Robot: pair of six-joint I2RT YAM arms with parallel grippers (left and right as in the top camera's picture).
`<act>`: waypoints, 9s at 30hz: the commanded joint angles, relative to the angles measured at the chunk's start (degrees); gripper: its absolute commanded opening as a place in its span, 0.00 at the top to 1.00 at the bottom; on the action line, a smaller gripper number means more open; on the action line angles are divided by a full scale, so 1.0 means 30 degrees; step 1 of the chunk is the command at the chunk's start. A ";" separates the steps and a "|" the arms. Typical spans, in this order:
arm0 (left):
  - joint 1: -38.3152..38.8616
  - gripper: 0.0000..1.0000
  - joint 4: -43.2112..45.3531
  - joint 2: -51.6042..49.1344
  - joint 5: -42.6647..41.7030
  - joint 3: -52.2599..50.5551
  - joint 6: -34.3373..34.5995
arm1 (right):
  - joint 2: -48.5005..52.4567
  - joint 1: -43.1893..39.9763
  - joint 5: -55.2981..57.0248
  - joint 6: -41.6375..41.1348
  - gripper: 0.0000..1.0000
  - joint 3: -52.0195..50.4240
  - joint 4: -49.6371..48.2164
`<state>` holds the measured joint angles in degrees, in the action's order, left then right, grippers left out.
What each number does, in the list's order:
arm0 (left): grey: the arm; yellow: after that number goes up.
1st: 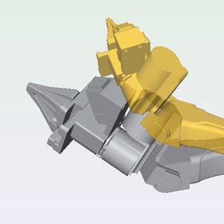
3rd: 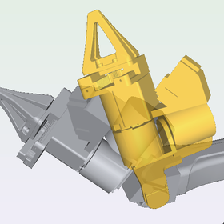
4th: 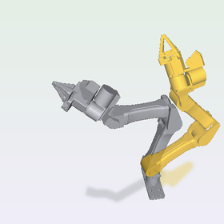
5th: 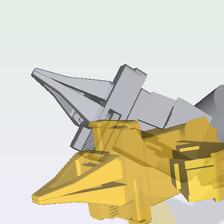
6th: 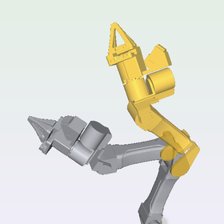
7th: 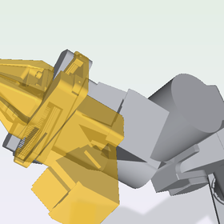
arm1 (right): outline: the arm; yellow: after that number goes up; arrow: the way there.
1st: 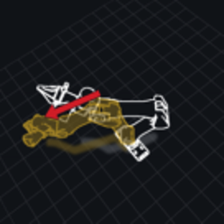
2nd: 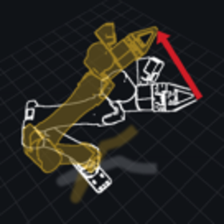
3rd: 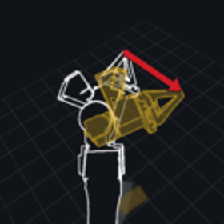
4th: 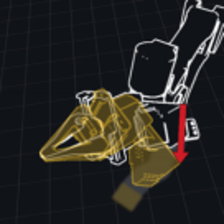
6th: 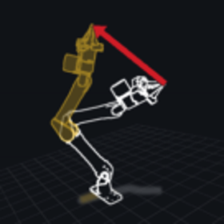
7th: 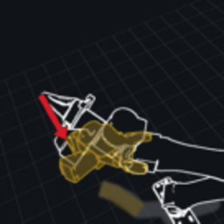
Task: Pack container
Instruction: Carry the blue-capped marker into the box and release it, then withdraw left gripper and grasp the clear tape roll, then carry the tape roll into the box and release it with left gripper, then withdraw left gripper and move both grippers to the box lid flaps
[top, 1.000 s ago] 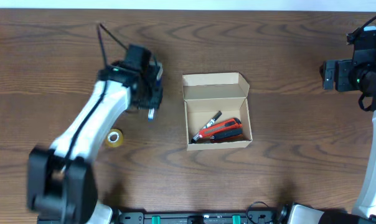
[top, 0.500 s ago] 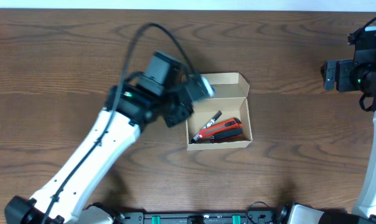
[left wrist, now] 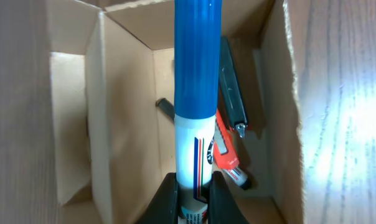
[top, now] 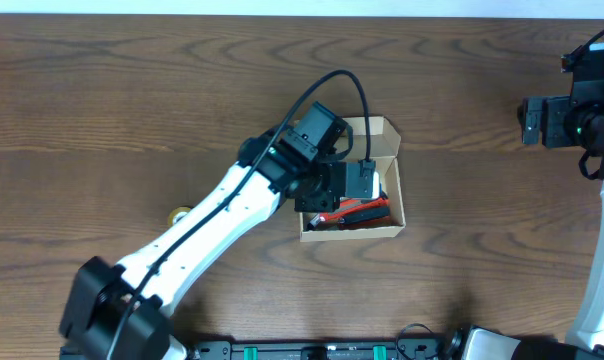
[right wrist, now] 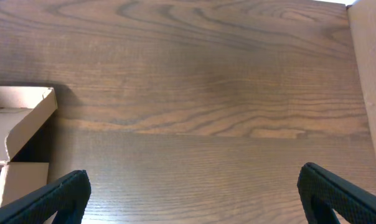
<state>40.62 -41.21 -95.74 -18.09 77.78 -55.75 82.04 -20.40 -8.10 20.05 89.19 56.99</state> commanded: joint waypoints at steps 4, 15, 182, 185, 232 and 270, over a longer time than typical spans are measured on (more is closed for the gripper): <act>-0.0022 0.94 0.0765 -0.1545 -0.0379 0.0393 -0.0546 | 0.0066 -0.0211 -0.0095 -0.0248 0.01 -0.0051 -0.0022; -0.0022 0.94 0.0911 -0.4109 -0.0495 0.0386 0.0036 | 0.0066 -0.0211 -0.0102 -0.0255 0.01 -0.0051 0.0007; 0.0510 0.94 -0.0466 0.0568 -0.0197 -0.1355 0.2958 | 0.0087 -0.4597 0.0044 -0.4466 0.01 -0.0051 -0.0444; 0.0510 0.94 0.0364 -0.0248 -0.0342 -0.1355 0.2856 | 0.0087 -0.4597 0.0044 -0.4473 0.01 -0.0058 -0.0335; 0.0474 0.39 0.1749 -0.4947 0.0590 -0.1319 0.3679 | 0.0838 -0.4546 -0.0831 -0.4685 0.01 -0.0058 -0.0138; -0.9690 0.94 -0.6462 -0.1370 0.0226 0.6441 1.4375 | 0.5370 0.2273 -0.2018 -0.4240 0.99 -0.0058 0.0656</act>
<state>14.26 -60.86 -100.49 -7.35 98.35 -15.05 95.68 -14.41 -13.52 7.31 89.08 58.52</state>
